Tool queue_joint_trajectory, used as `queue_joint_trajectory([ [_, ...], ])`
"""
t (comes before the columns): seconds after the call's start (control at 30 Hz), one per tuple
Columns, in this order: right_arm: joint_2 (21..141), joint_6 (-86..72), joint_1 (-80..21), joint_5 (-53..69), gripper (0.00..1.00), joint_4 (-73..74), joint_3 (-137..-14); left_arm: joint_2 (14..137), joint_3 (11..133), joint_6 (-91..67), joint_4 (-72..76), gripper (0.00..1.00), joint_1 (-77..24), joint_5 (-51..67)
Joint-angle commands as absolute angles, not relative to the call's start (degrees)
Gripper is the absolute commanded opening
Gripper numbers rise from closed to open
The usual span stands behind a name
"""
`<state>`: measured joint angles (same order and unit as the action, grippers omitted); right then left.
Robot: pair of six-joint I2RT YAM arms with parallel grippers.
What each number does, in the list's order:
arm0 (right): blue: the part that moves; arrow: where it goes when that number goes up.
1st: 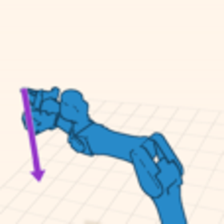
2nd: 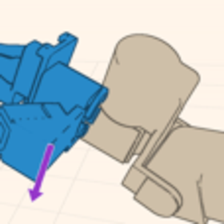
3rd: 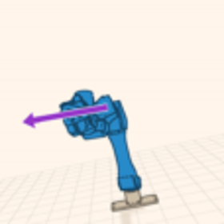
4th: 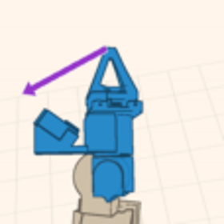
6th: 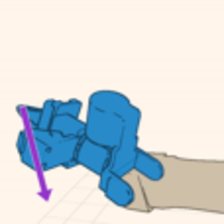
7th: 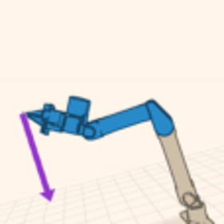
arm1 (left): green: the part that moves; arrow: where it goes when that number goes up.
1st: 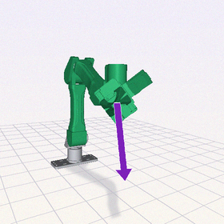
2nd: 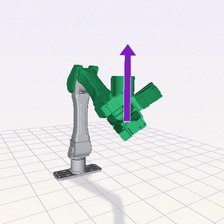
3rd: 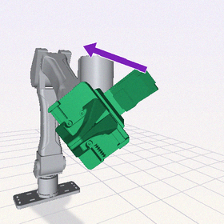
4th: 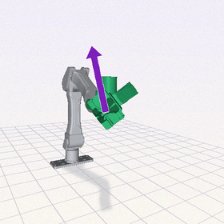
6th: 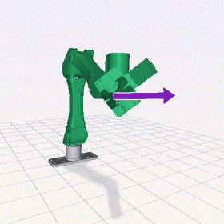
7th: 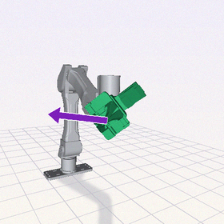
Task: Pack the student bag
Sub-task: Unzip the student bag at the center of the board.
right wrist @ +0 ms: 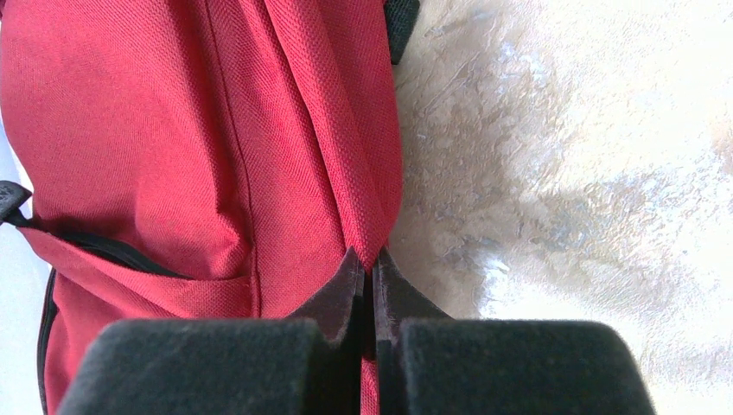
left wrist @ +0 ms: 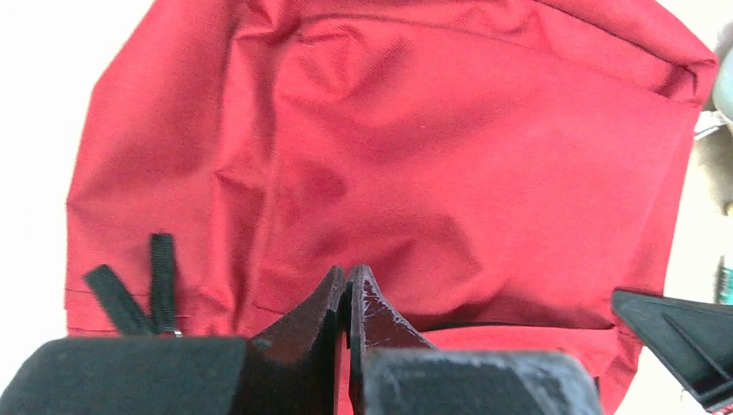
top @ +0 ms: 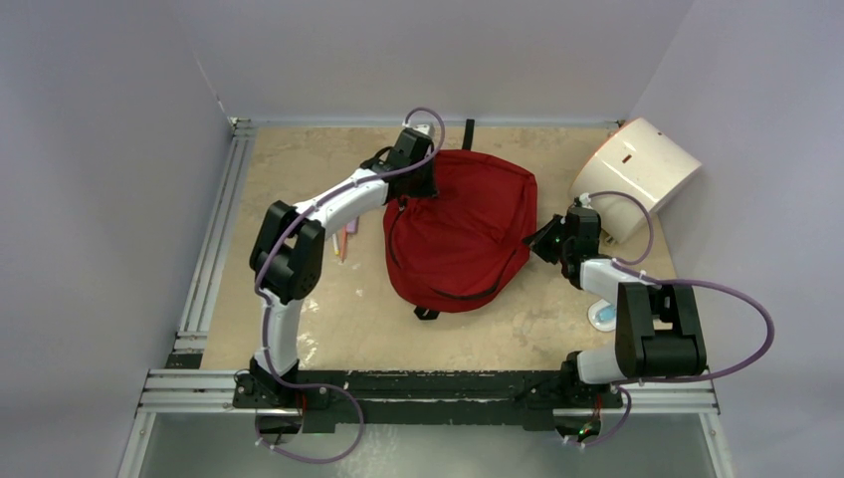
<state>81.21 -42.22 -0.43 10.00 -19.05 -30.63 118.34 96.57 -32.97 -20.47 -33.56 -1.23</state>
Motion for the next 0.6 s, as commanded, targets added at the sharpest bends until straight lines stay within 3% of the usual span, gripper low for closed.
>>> queue_joint_trajectory([
  [0.0, 79.6, -41.2, -0.1, 6.1, 0.00, -18.9, -31.4, 113.7, 95.1, -28.9, -19.2, 0.00, -31.2, -6.9],
  [0.57, 78.8, -41.1, -0.1, 4.8, 0.00, -18.5, -31.2, 113.8, 91.6, -23.4, -18.8, 0.00, -26.4, -13.0],
])
